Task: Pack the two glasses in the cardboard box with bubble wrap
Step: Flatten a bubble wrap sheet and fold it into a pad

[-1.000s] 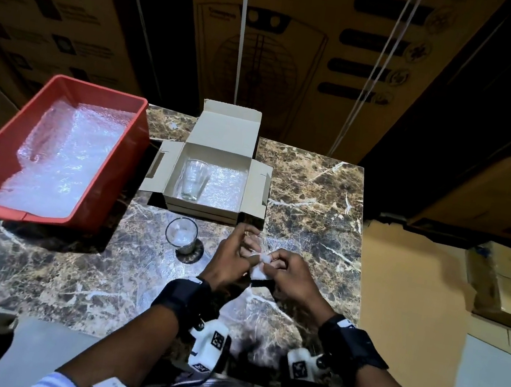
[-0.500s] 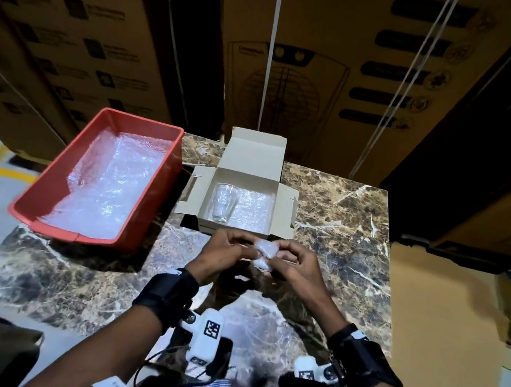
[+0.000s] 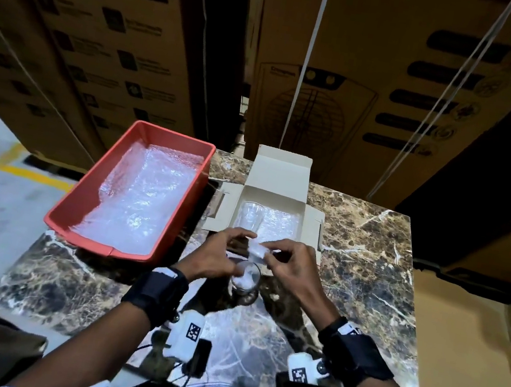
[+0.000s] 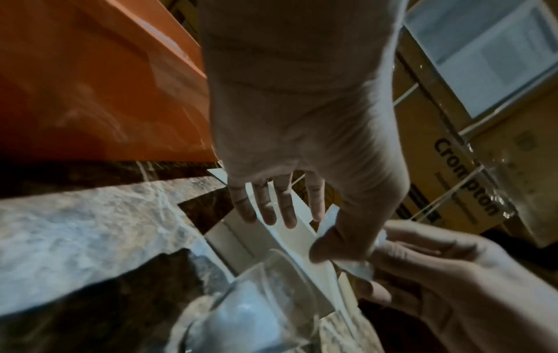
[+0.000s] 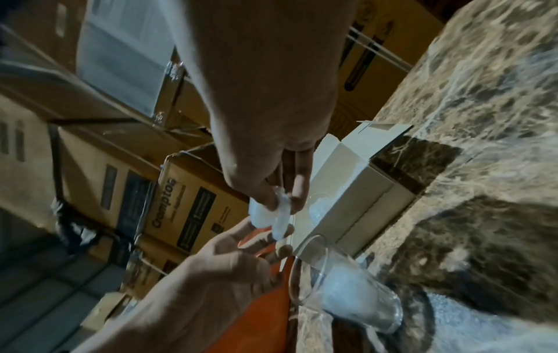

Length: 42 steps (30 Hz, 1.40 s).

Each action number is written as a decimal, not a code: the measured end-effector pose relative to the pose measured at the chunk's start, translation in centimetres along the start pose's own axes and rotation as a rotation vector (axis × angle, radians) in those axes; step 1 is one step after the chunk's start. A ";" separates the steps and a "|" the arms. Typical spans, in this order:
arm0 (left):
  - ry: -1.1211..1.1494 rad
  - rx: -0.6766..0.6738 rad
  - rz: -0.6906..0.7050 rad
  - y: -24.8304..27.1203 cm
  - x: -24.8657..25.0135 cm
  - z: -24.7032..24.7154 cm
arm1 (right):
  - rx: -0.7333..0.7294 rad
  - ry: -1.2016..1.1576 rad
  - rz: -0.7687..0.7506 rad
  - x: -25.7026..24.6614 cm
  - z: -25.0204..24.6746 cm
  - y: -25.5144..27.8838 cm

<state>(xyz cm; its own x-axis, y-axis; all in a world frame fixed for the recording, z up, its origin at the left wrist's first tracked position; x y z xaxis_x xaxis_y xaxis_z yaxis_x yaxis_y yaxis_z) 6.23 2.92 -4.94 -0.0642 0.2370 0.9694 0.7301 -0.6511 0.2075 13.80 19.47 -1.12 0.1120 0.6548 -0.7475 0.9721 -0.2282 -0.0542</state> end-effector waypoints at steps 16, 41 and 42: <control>-0.102 -0.089 0.020 0.7 -3.8 0.7 | -0.335 0.726 -0.367 -3.6 5.1 1.9; -0.188 0.062 0.218 0.1 -4.0 0.8 | -0.597 1.001 0.014 -3.6 9.3 3.0; -0.186 0.086 0.225 0.3 -4.0 0.8 | -0.593 1.027 0.027 -3.3 9.7 3.1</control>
<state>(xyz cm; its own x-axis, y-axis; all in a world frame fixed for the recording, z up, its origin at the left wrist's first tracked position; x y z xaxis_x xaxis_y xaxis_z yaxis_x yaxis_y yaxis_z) 7.22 2.35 -8.89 0.2254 0.2269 0.9475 0.7671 -0.6408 -0.0290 14.46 9.60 -5.20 -0.0159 0.9882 0.1523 0.8802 -0.0584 0.4709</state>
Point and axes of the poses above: each hand's wrist, its own y-axis away from the middle knuckle, its own z-axis out of the palm, x = y × z, the point moved 6 cm from there along -y, towards the middle knuckle, and after that the axes turned 8 degrees about y, right-handed, at the moved point
